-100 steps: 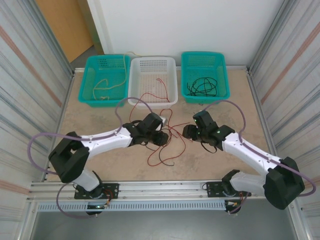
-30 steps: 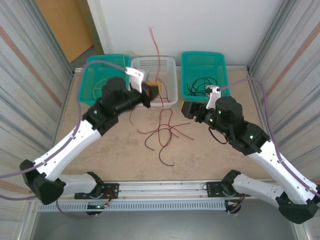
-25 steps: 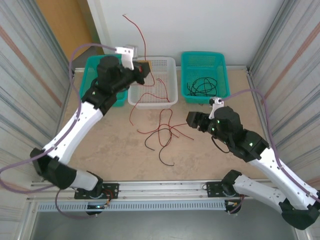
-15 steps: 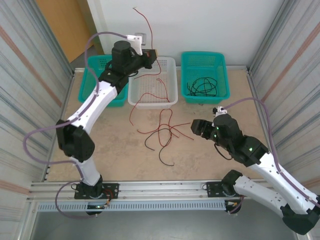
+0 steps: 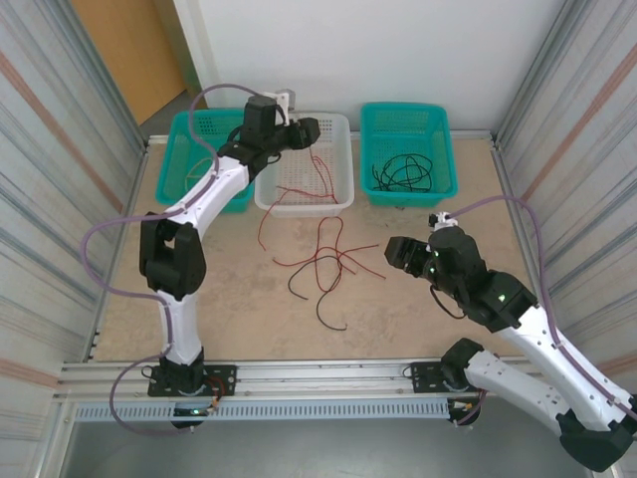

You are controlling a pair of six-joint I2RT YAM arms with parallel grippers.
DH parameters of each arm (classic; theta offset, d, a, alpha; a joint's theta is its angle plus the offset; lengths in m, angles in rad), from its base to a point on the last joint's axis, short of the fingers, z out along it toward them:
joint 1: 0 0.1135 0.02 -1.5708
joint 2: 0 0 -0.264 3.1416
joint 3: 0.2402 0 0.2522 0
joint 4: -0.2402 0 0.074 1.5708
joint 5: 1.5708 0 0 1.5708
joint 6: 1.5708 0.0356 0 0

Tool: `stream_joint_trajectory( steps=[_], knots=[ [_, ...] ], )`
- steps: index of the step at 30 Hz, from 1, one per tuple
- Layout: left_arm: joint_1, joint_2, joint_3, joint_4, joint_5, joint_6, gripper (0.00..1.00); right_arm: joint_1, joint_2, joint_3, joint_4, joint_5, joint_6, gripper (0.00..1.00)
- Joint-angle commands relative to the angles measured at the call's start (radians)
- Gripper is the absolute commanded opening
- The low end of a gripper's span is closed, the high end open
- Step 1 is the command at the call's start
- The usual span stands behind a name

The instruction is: Untangle the cables

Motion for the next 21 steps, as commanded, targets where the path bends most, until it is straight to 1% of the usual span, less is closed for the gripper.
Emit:
stream_joint_trajectory(
  steps=[1, 5, 8, 11, 14, 17, 21],
  knots=[
    [0.002, -0.095, -0.052, 0.026, -0.005, 0.006, 0.71, -0.005, 0.015, 0.009, -0.027, -0.016, 0.018, 0.69],
    [0.002, -0.199, -0.097, 0.005, -0.009, 0.006, 0.72, 0.015, 0.079, 0.021, -0.036, -0.016, 0.020, 0.67],
    [-0.003, -0.323, -0.193, 0.006, -0.004, -0.021, 0.70, 0.039, 0.139, 0.033, -0.028, -0.027, 0.018, 0.67],
    [-0.034, -0.487, -0.354, 0.016, -0.023, -0.020, 0.68, 0.078, 0.213, 0.037, -0.023, -0.017, 0.020, 0.66],
    [-0.075, -0.671, -0.565, 0.006, -0.081, 0.010, 0.63, 0.109, 0.293, 0.020, 0.014, -0.024, 0.041, 0.65],
    [-0.085, -0.846, -0.740, -0.080, -0.119, 0.006, 0.60, 0.118, 0.363, -0.007, 0.084, -0.060, 0.069, 0.65],
    [-0.088, -1.056, -0.926, -0.210, -0.124, -0.007, 0.57, 0.119, 0.474, -0.050, 0.219, -0.136, 0.101, 0.65]
  ],
)
